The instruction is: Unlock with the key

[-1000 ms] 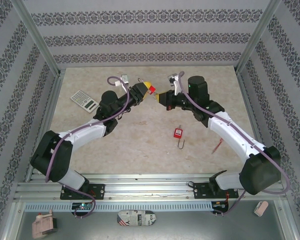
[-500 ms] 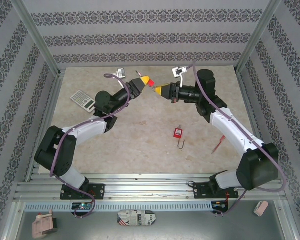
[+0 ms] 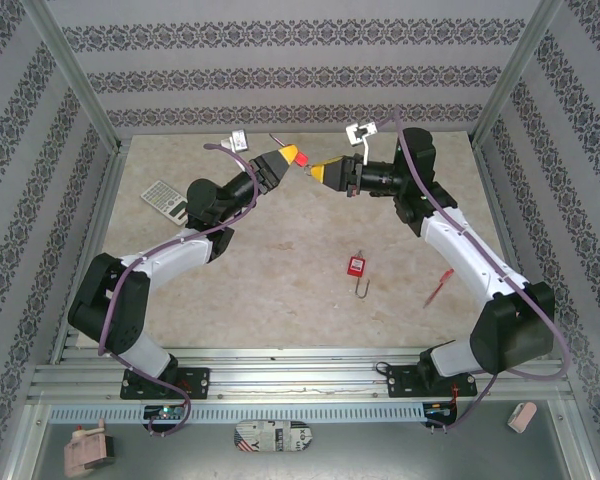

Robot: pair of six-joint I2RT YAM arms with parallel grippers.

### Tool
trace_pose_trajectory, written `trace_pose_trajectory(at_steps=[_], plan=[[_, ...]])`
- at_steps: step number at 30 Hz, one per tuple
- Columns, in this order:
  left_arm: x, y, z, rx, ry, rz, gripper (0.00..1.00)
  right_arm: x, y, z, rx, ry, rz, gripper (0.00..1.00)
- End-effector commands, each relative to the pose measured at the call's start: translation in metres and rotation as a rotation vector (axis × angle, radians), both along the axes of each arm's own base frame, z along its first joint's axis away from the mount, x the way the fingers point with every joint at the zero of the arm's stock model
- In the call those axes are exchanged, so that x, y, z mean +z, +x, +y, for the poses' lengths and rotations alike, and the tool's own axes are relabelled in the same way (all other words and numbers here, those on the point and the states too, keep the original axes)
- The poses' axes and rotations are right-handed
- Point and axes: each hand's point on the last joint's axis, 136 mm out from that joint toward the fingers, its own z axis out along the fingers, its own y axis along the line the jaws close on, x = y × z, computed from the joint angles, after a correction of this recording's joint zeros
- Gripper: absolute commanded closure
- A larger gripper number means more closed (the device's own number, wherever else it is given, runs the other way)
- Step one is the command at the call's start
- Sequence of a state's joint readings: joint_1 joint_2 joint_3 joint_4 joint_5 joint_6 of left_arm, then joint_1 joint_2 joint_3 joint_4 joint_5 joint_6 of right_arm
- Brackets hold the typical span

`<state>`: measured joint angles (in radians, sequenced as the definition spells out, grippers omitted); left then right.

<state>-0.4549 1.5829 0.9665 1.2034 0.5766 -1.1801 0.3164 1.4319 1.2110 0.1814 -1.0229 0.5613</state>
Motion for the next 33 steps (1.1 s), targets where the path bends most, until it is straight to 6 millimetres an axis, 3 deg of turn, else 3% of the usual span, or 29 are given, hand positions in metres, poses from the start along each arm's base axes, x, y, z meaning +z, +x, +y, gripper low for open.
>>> trace_pose_trajectory(at_steps=[1, 15, 20, 26, 33], plan=[[0.009, -0.056, -0.034, -0.230, 0.091, -0.126, 1.00, -0.005, 0.016, 0.010, -0.067, -0.031, 0.008, 0.79], [-0.011, -0.053, -0.040, -0.241, 0.189, -0.053, 1.00, -0.031, 0.010, 0.017, -0.094, -0.211, -0.017, 0.78], [-0.017, -0.055, -0.042, -0.255, 0.229, -0.031, 1.00, -0.036, 0.005, 0.018, -0.085, -0.245, -0.024, 0.88], [-0.015, -0.060, -0.040, -0.264, 0.224, -0.047, 1.00, -0.039, 0.002, 0.021, -0.057, -0.220, -0.003, 1.00], [0.003, -0.065, -0.034, -0.282, 0.152, -0.134, 1.00, -0.030, 0.000, 0.022, -0.013, -0.161, 0.023, 1.00]])
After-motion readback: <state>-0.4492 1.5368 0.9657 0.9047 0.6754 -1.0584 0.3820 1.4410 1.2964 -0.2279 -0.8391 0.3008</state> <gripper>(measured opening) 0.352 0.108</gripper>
